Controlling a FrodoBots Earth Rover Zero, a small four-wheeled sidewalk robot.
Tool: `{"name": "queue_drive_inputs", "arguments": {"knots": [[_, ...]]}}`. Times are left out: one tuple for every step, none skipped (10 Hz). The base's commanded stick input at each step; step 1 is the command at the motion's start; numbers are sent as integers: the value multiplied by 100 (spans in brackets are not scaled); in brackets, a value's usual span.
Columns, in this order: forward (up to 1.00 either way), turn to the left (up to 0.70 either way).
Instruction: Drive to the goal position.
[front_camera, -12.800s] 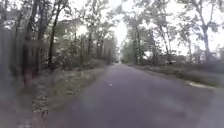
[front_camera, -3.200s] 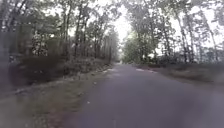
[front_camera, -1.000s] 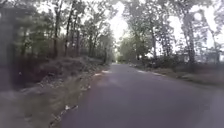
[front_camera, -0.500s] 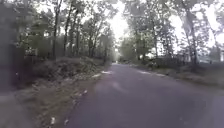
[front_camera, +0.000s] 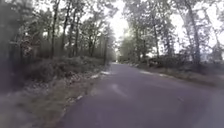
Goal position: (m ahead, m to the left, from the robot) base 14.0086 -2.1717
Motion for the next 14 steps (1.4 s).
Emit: {"name": "queue_drive_inputs", "arguments": {"knots": [[70, -7], [70, -30], [70, -29], [70, -10], [70, -3], [70, -1], [70, -1], [70, -1], [70, -1], [70, -1], [70, -1], [70, -1], [70, -1], [70, -1]]}}
